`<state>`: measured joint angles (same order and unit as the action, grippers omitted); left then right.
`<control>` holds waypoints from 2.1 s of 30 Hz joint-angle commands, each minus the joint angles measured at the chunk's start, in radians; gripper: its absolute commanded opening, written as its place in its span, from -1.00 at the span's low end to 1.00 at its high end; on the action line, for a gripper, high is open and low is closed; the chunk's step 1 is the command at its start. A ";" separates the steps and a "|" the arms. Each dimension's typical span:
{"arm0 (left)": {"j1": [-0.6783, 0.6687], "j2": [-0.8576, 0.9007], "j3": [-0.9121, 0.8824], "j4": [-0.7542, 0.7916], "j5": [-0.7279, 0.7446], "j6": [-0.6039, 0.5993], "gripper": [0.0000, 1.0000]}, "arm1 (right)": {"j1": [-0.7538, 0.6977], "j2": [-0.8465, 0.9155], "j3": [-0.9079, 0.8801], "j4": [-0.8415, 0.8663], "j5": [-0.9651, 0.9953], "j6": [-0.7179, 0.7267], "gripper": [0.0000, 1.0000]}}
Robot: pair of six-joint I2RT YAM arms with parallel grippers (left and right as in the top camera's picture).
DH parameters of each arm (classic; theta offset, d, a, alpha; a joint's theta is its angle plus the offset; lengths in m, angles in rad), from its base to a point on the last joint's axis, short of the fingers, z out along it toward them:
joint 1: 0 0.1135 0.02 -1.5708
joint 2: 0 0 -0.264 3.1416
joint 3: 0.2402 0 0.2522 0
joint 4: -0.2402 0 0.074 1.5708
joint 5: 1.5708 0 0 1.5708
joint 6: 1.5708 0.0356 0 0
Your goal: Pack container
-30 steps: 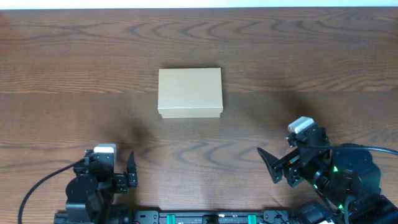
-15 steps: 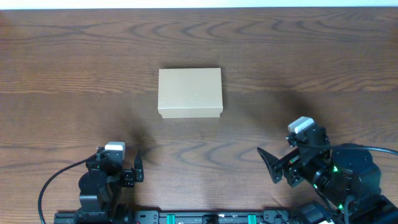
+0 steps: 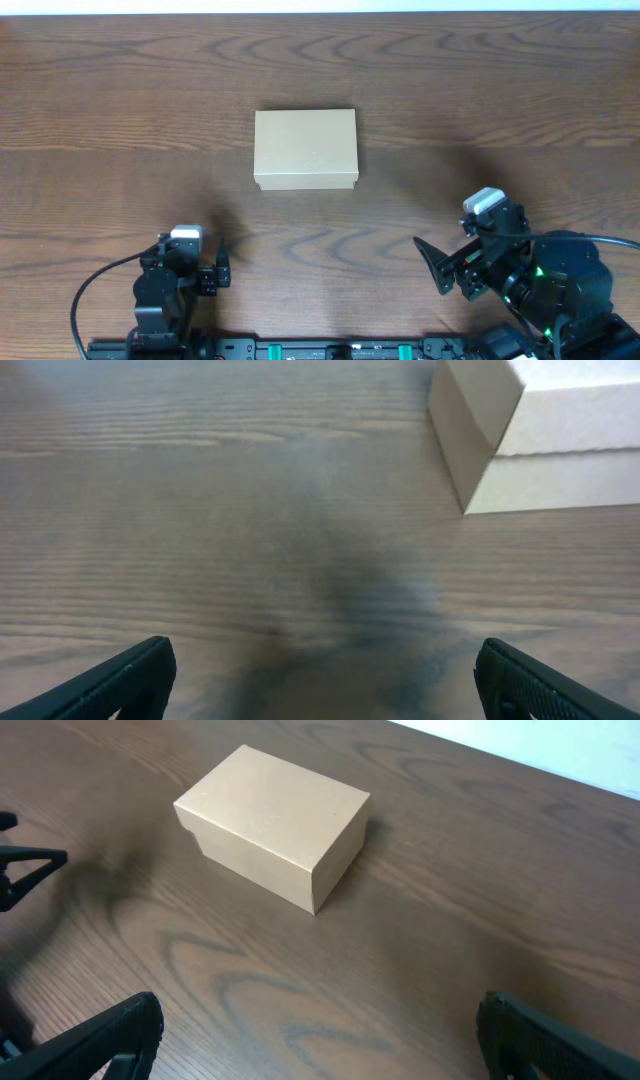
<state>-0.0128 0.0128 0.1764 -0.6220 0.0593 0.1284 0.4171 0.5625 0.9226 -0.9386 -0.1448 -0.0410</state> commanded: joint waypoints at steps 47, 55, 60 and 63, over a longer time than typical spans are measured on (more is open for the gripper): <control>0.008 -0.009 -0.022 0.023 -0.018 0.022 0.91 | -0.192 -0.426 -0.518 0.081 0.232 0.064 0.99; 0.008 -0.009 -0.022 0.023 -0.018 0.022 0.91 | -0.273 -0.529 -0.645 0.107 0.245 0.161 0.99; 0.008 -0.009 -0.022 0.023 -0.018 0.022 0.91 | -0.283 -0.557 -0.700 0.124 0.242 0.184 0.99; 0.008 -0.009 -0.022 0.023 -0.018 0.022 0.91 | -0.283 -0.557 -0.730 0.130 0.242 0.225 0.99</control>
<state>-0.0101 0.0120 0.1600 -0.6014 0.0517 0.1356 0.1467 0.0162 0.2173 -0.8124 0.0868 0.1265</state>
